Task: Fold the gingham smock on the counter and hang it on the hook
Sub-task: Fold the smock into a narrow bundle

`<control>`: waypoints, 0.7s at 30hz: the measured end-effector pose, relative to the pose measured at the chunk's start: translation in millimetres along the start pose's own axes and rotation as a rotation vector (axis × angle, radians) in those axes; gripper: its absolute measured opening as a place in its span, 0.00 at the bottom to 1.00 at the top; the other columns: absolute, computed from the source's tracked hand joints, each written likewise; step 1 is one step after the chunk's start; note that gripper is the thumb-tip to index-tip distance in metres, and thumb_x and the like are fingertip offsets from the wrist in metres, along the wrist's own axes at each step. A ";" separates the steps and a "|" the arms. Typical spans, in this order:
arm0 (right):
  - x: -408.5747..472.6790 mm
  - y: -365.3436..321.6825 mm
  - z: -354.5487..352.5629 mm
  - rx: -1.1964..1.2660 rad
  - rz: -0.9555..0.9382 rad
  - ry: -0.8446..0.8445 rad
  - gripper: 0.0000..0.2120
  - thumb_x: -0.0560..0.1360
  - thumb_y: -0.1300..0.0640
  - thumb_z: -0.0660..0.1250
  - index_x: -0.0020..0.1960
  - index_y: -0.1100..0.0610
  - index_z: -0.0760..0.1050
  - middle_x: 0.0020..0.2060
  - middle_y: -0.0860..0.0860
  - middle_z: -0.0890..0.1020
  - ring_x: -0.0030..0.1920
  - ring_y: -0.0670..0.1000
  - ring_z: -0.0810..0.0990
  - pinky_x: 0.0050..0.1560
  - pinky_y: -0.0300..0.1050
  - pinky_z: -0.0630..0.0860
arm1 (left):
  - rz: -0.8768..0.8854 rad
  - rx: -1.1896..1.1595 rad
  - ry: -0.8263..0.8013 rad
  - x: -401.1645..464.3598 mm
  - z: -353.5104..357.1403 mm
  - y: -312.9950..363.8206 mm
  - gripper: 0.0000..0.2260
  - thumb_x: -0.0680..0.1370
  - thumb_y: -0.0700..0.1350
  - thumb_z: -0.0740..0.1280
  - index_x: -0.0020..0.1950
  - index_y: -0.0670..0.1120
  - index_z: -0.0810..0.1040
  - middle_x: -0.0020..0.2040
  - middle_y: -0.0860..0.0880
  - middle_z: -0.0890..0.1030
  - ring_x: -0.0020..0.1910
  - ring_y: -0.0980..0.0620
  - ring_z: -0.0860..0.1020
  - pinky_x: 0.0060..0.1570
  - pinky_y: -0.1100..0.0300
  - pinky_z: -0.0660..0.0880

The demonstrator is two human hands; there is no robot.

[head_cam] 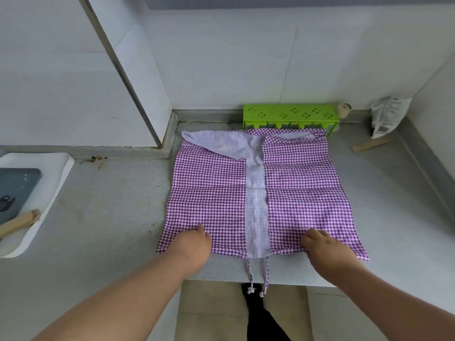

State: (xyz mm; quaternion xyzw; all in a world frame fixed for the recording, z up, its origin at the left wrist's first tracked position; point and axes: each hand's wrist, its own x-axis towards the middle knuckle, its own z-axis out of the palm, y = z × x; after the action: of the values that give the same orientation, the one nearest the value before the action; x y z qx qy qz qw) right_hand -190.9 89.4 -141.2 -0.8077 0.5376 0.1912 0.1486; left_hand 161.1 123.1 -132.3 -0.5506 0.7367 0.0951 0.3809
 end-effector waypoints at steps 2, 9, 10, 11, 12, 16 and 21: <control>-0.1 -0.3 1.2 0.029 0.021 0.000 0.15 0.84 0.56 0.59 0.69 0.45 0.73 0.64 0.43 0.73 0.62 0.49 0.75 0.59 0.48 0.78 | 0.004 -0.027 -0.019 -3.7 -4.5 -2.5 0.22 0.84 0.39 0.60 0.80 0.40 0.67 0.81 0.36 0.63 0.66 0.39 0.78 0.65 0.43 0.78; -28.1 -8.9 -6.2 0.159 0.112 -0.049 0.09 0.84 0.50 0.63 0.63 0.45 0.77 0.58 0.48 0.82 0.54 0.50 0.82 0.58 0.44 0.78 | 0.050 -0.249 -0.087 -38.1 -4.3 -15.6 0.16 0.83 0.39 0.59 0.68 0.44 0.78 0.66 0.46 0.74 0.58 0.47 0.75 0.63 0.49 0.76; -38.0 -12.6 -9.6 0.193 0.124 -0.035 0.08 0.83 0.49 0.64 0.60 0.46 0.78 0.55 0.48 0.83 0.50 0.50 0.82 0.55 0.44 0.79 | 0.049 -0.271 -0.093 -48.2 -5.4 -15.6 0.16 0.83 0.39 0.59 0.69 0.44 0.78 0.66 0.46 0.73 0.57 0.47 0.74 0.63 0.50 0.76; -45.3 -14.1 -9.7 0.235 0.127 -0.017 0.07 0.81 0.48 0.66 0.57 0.48 0.79 0.51 0.48 0.83 0.48 0.50 0.82 0.53 0.45 0.79 | 0.054 -0.284 -0.098 -54.6 -5.9 -15.7 0.16 0.83 0.38 0.59 0.69 0.44 0.78 0.66 0.46 0.74 0.56 0.47 0.75 0.62 0.50 0.77; -50.3 -15.3 -9.9 0.251 0.124 0.007 0.07 0.80 0.48 0.67 0.54 0.49 0.79 0.49 0.48 0.83 0.47 0.51 0.82 0.52 0.46 0.80 | 0.060 -0.284 -0.107 -59.0 -6.4 -16.2 0.16 0.83 0.38 0.59 0.68 0.44 0.78 0.64 0.46 0.75 0.56 0.47 0.76 0.61 0.51 0.77; -80.5 -27.6 -12.1 0.246 0.120 -0.038 0.04 0.80 0.48 0.68 0.55 0.42 0.79 0.50 0.43 0.79 0.48 0.45 0.78 0.54 0.39 0.80 | 0.066 -0.294 -0.138 -86.7 -4.6 -17.6 0.12 0.84 0.38 0.60 0.62 0.45 0.80 0.52 0.47 0.79 0.48 0.48 0.76 0.49 0.54 0.78; -117.0 -33.3 -27.0 0.214 0.047 -0.108 0.08 0.81 0.47 0.68 0.60 0.39 0.77 0.52 0.42 0.80 0.50 0.43 0.78 0.56 0.42 0.80 | 0.113 -0.311 -0.173 -125.3 -16.4 -22.8 0.13 0.85 0.42 0.59 0.67 0.46 0.79 0.53 0.49 0.75 0.51 0.48 0.75 0.51 0.54 0.75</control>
State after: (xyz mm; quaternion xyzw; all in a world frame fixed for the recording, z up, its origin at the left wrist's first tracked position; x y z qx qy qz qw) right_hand -196.8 184.9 -61.4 -0.7630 0.5648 0.1794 0.2581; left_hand 186.7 198.0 -31.1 -0.5504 0.7072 0.2762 0.3472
